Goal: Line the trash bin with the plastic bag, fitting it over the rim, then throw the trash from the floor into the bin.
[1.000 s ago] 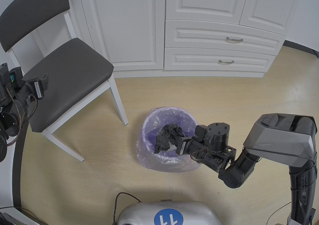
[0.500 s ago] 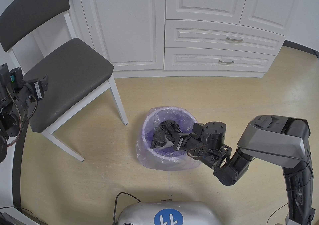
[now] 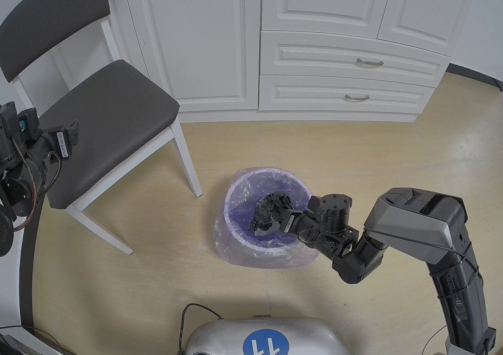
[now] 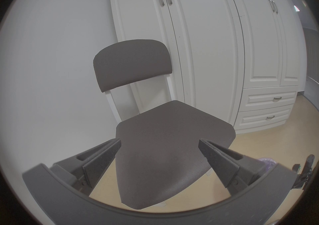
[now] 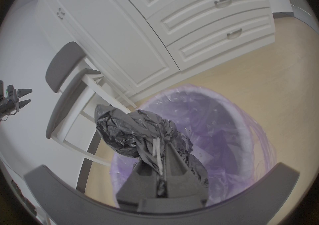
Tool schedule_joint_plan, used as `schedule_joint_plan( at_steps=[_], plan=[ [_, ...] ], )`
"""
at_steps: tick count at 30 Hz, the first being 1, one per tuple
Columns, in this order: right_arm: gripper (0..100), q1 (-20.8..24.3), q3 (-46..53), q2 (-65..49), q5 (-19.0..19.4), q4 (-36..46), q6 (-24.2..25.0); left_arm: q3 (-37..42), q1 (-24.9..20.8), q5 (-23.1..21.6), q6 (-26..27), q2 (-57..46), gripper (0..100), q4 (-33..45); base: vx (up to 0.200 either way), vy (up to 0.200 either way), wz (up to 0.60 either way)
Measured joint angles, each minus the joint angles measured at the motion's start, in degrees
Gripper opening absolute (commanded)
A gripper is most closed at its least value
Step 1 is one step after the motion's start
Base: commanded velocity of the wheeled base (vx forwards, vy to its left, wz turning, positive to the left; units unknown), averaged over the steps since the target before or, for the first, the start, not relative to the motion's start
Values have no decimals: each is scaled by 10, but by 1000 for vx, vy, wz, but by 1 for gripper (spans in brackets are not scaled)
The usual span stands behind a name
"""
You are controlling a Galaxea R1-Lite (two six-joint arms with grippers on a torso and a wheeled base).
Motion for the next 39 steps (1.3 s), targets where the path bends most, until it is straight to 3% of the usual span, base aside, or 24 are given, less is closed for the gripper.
schedule_joint_plan(
  at_steps=[13,28,34,39],
  plan=[
    [100,-6,-12,10,1,-7,17,0,0,0,0,7,100,0,0,0,0],
    [100,1,39,-56,6,-9,11,8,-11,0,0,9,100,0,0,0,0],
    [100,-1,74,-103,7,4,-52,14,-29,1,-2,16,100,-11,0,0,0],
    [100,-13,113,-158,6,82,-116,25,-42,1,-1,26,100,-40,0,0,0]
  ],
)
